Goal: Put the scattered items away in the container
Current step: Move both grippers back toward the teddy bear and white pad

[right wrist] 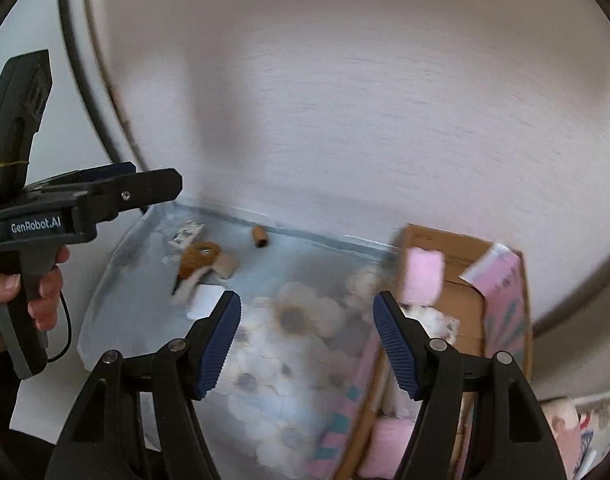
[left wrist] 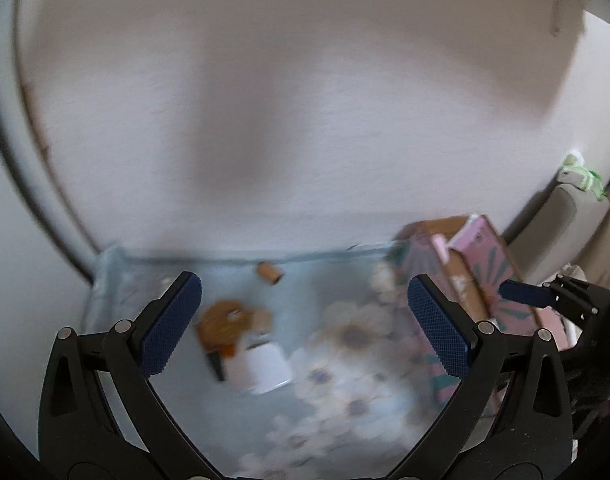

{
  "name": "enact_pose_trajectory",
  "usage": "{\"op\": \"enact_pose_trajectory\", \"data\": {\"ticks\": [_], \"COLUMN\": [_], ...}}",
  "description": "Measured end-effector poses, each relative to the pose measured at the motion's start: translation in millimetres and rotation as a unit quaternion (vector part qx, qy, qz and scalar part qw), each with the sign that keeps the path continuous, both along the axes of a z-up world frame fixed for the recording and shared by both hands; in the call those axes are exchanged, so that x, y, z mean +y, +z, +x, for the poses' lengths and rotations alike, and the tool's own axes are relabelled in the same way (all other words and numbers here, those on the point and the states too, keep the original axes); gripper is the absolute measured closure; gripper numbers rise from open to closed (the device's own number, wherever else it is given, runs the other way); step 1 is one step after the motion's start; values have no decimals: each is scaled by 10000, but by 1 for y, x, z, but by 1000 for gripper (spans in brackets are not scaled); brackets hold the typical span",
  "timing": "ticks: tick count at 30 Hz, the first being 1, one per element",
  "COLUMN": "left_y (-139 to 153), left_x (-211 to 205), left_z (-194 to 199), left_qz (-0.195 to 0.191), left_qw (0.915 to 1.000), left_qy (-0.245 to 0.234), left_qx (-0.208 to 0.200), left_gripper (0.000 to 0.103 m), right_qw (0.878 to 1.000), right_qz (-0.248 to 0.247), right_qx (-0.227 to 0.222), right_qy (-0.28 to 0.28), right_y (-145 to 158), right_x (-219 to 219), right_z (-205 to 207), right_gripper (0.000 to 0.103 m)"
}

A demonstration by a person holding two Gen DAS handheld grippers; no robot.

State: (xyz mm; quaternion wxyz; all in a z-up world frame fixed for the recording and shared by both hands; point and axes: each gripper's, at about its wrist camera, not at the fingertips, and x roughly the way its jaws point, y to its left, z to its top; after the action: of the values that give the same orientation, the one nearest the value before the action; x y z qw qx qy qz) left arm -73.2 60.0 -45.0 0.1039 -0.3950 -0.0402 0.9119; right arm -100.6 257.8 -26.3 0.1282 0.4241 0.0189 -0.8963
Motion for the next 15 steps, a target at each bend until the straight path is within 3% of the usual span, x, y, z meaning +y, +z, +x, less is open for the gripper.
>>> {"op": "enact_pose_trajectory", "data": {"ticks": [3, 8, 15], "left_y": [-11, -40, -90], "left_x": [-37, -93, -137], "left_z": [13, 35, 36], "left_qz": [-89, -139, -47], "left_qw": [9991, 9946, 9906], "left_qy": [403, 1030, 1326], "left_qx": [21, 42, -326], "left_gripper": [0, 0, 1], "right_qw": [9994, 9991, 9979], "right_qz": [-141, -401, -473], "right_qx": [-322, -146, -403], "right_qy": [-21, 30, 171], "right_y": [-7, -14, -57], "right_x": [-15, -38, -76], "right_z": [-11, -15, -39], "right_gripper": [39, 39, 39]}}
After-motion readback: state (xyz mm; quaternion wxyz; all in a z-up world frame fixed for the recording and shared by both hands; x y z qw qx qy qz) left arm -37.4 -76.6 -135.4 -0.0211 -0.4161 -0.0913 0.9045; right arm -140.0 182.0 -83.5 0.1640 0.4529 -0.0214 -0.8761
